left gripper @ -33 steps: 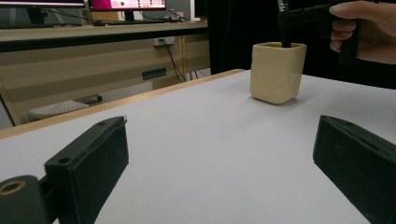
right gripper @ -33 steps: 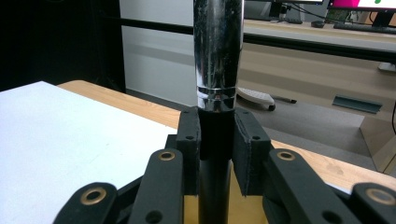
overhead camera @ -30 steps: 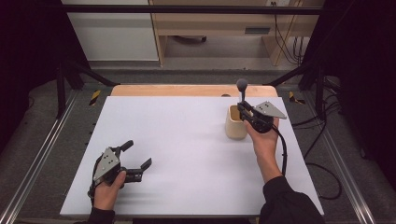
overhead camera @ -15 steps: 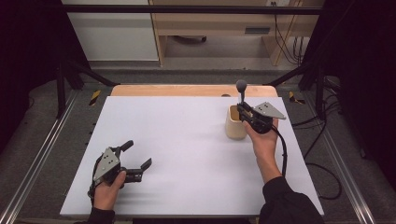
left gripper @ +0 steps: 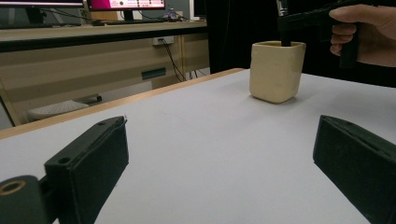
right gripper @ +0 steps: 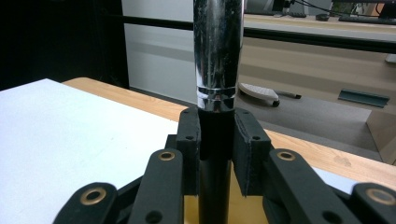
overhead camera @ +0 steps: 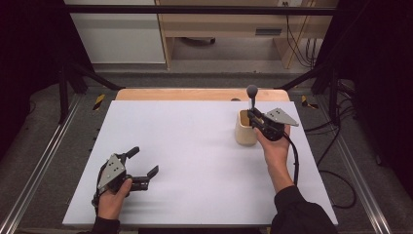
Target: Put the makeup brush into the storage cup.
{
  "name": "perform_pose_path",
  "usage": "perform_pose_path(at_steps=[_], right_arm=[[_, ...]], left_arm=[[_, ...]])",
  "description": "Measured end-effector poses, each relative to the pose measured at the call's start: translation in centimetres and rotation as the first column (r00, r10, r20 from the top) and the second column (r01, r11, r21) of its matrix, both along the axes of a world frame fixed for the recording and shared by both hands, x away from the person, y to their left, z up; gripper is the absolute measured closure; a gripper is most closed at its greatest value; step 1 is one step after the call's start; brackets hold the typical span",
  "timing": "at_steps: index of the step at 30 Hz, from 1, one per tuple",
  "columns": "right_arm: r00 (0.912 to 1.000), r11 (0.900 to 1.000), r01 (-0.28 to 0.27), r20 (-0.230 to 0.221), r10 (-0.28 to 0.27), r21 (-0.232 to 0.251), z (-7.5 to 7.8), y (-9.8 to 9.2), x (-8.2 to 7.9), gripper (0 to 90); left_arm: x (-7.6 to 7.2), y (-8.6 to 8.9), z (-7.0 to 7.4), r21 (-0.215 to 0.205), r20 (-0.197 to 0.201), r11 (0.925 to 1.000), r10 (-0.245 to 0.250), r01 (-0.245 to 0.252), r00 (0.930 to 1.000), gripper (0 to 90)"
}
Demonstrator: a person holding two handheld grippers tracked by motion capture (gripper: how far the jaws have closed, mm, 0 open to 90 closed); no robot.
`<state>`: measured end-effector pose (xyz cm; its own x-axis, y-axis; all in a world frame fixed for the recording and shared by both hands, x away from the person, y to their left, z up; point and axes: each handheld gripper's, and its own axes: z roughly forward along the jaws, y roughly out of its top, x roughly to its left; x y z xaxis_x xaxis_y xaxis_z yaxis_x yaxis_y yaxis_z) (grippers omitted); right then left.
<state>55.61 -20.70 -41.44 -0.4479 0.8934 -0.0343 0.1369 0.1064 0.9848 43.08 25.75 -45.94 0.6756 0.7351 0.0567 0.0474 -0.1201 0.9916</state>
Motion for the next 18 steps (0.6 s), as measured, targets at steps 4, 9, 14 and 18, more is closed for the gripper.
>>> perform_pose_path(at_steps=[4, 9, 14, 18], right_arm=[[0.9999, 1.0, 0.005, -0.011, -0.005, -0.003, -0.14, -0.13, -0.03, 74.3], [0.9999, 1.0, 0.006, -0.014, -0.006, -0.02, -0.15, -0.18, -0.23, 74.2], [0.9996, 1.0, 0.001, -0.028, -0.002, -0.026, -0.21, -0.15, -0.39, 74.1], [0.9996, 1.0, -0.013, -0.027, 0.013, -0.015, 0.02, -0.22, -0.75, 62.9]], left_arm=[[0.01, 0.07, 0.0, -0.002, -0.001, 1.0, 0.003, -0.003, 1.0, 3.1], [0.0, 0.03, 0.01, -0.004, 0.0, 1.0, 0.003, -0.003, 1.0, 3.1], [-0.02, 0.01, 0.02, 0.002, 0.0, 1.0, 0.001, -0.001, 1.0, 3.1], [-0.02, 0.04, 0.02, -0.003, 0.001, 1.0, 0.005, -0.005, 1.0, 3.1]])
